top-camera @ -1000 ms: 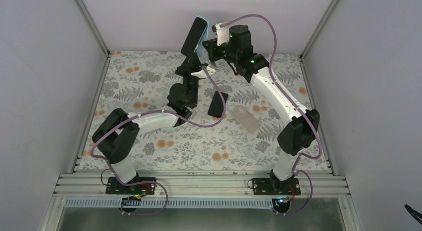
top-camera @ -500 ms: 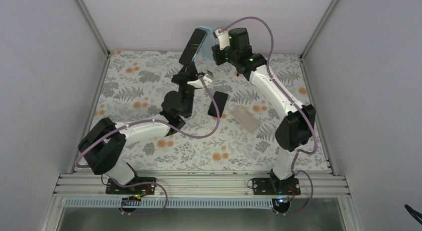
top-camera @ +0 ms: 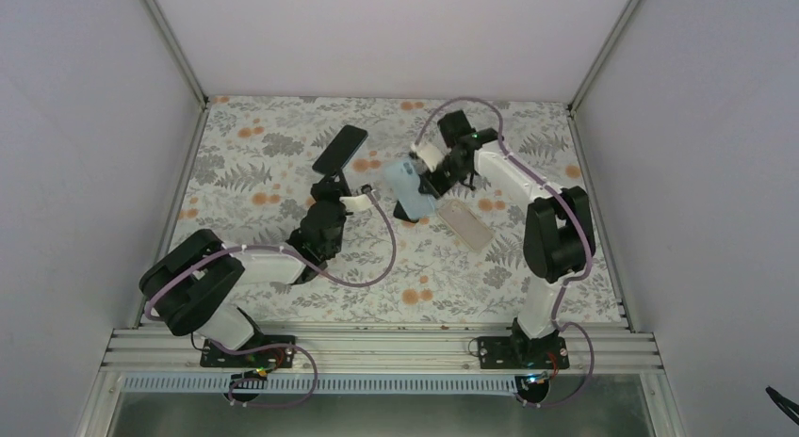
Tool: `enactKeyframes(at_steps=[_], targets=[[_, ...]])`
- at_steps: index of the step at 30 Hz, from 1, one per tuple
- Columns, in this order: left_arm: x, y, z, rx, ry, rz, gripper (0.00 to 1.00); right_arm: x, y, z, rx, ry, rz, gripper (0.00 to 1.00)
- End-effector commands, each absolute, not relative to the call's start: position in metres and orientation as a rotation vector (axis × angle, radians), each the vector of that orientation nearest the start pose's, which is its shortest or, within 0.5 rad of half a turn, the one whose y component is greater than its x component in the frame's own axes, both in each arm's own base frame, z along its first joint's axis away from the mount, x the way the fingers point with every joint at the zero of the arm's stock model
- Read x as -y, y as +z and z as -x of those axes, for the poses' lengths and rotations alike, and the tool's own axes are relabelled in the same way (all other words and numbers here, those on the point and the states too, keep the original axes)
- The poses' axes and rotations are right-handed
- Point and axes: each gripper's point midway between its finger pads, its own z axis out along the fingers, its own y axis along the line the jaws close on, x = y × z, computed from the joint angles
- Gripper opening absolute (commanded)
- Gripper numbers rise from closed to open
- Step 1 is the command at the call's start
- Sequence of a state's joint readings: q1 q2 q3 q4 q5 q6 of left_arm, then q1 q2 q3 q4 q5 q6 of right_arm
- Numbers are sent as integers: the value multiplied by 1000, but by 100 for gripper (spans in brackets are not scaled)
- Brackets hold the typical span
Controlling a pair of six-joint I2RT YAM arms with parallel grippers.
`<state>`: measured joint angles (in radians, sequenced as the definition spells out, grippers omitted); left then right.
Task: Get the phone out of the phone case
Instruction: Place the phone at the center of the board.
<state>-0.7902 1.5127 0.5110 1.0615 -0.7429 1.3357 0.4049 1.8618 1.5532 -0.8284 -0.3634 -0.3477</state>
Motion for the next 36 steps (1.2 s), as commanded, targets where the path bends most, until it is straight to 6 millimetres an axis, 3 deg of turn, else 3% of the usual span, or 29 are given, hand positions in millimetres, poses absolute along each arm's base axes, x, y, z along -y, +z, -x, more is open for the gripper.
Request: enactKeyframes(at_steps=[1,4,8,14,21,25,28,31,32,33,36], targets=[[175,180,-361,-1449,969,-1056,2,-218,114,-312,-2536,647,1311,3],[166,147,-355,-1473,1022,-1162,2,-205,83,-280,-2633,665,1396,4],[156,115,-346,-1495,1056,-1235,2,-196,63,-259,-2694,683,1442,4],[149,83,-338,-1528,1064,-1328,2,-190,48,-228,-2743,740,1536,4],[152,63,-330,-1583,993,-1410,2,-183,34,-197,-2782,762,1638,4],[155,43,-319,-1628,921,-1519,6,-184,37,-197,-2781,759,1633,19],[160,27,-306,-1686,817,-1603,22,-183,40,-202,-2782,727,1629,36],[167,24,-297,-1728,726,-1650,59,-181,46,-204,-2771,695,1639,62],[172,23,-290,-1747,668,-1677,70,-180,50,-205,-2756,678,1647,74],[178,24,-287,-1768,612,-1698,84,-179,54,-206,-2747,660,1649,98],[189,28,-271,-1847,455,-1758,100,-179,75,-212,-2704,618,1650,100]])
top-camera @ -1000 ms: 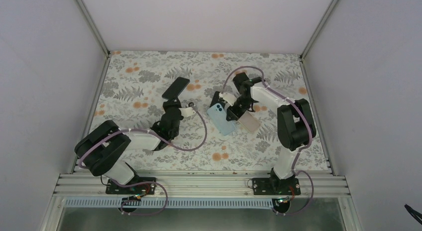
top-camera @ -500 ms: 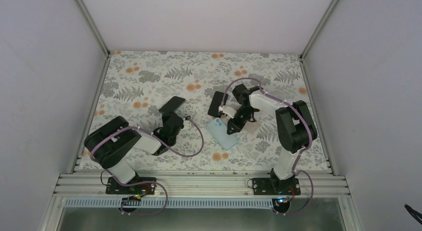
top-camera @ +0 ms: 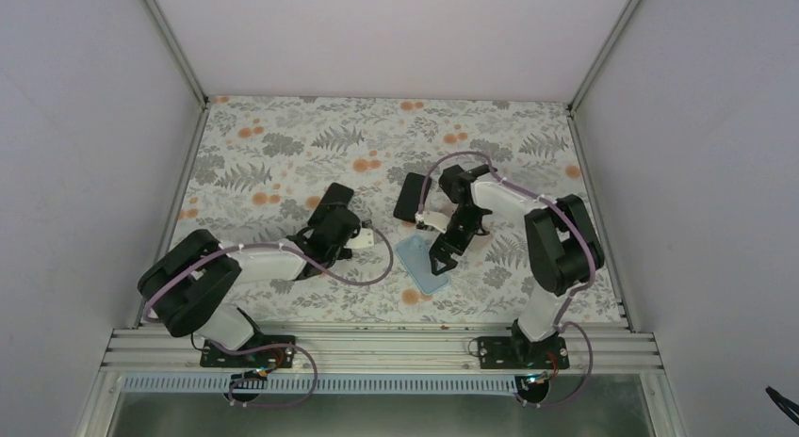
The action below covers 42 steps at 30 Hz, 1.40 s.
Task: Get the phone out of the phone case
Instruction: Place the phone at the center of the board, then reset both arms
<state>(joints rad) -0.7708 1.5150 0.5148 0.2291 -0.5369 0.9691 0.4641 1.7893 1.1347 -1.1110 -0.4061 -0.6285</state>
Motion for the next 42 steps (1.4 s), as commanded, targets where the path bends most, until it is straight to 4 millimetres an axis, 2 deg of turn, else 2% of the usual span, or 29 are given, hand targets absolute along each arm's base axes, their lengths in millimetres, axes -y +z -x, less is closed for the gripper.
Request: enactKeyframes(at_steps=[1,3,5,8,11,13,16,17,20,21,23,25,26,28,29,34,37,40,42], targets=[[189,30,-264,-1884,418,-1786,100,-180,86,-215,-2685,602,1645,100],[197,47,-260,-1917,333,-1774,100,-182,109,-220,-2632,581,1633,100],[207,74,-260,-1929,242,-1731,100,-186,134,-228,-2567,553,1598,100],[213,129,-275,-1935,122,-1585,100,-189,175,-255,-2468,452,1465,100],[204,188,-298,-1919,23,-1420,100,-187,217,-283,-2374,373,1311,100],[187,217,-315,-1918,-4,-1311,100,-183,242,-299,-2306,345,1221,100],[153,251,-342,-1954,-37,-1112,100,-174,274,-313,-2185,317,1112,100],[133,263,-353,-1965,-45,-1026,100,-170,288,-315,-2136,304,1073,100],[97,282,-361,-1953,-118,-899,100,-160,324,-319,-2010,281,956,100],[85,286,-364,-1944,-124,-852,100,-151,332,-322,-1975,243,879,100],[60,293,-367,-1939,-137,-752,100,-128,367,-328,-1838,146,645,100],[39,297,-368,-1935,-159,-668,100,-98,391,-319,-1717,74,416,100],[30,299,-368,-1934,-161,-621,100,-74,397,-315,-1677,-1,268,100],[15,301,-370,-1950,-151,-535,100,-43,395,-309,-1647,-79,82,100],[9,302,-372,-1960,-139,-492,100,-37,385,-309,-1656,-118,67,100],[-21,307,-368,-1943,-7,-276,100,-12,325,-313,-1717,-281,-19,100],[-39,316,-363,-1893,82,-152,100,0,299,-314,-1733,-341,-93,100],[-50,320,-360,-1887,153,-103,100,5,289,-315,-1733,-344,-143,100],[-52,317,-359,-1895,157,-95,100,9,285,-316,-1725,-344,-173,100]])
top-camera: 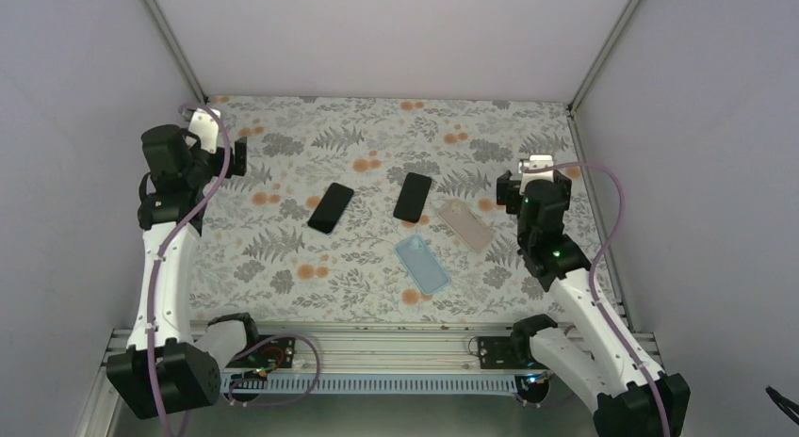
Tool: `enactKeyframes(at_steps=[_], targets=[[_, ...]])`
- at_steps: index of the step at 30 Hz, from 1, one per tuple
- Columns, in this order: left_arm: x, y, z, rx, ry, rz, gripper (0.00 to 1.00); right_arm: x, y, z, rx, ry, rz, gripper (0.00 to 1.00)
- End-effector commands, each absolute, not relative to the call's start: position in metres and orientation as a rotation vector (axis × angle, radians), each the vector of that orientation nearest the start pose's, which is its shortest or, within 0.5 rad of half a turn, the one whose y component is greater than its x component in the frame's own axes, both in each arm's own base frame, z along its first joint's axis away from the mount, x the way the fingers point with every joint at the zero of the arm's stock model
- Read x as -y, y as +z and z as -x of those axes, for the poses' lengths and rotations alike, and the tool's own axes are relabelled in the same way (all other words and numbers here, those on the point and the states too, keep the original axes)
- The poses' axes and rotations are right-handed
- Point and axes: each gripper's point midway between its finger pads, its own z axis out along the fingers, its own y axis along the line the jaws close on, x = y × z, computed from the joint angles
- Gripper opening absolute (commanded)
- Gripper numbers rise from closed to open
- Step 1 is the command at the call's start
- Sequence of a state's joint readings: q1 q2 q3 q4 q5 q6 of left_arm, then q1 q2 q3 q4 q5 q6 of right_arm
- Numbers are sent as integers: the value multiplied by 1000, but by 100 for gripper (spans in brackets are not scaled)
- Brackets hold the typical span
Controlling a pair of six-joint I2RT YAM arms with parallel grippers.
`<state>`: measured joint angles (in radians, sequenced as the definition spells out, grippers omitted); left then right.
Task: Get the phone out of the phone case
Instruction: Reset both arms
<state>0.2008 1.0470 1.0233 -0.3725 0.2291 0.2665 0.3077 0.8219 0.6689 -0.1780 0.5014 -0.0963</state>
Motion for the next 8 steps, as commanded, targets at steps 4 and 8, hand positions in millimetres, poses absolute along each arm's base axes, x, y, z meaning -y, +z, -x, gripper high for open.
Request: enactKeyframes(at_steps=[4,8], targets=[[-42,304,-359,-1914,105,-139,100,11,276,-318,-1728,-366,-177,100],[-39,292,-359,-1926,88,-154,100,25,273,-315,-1720,-432,-264,100]])
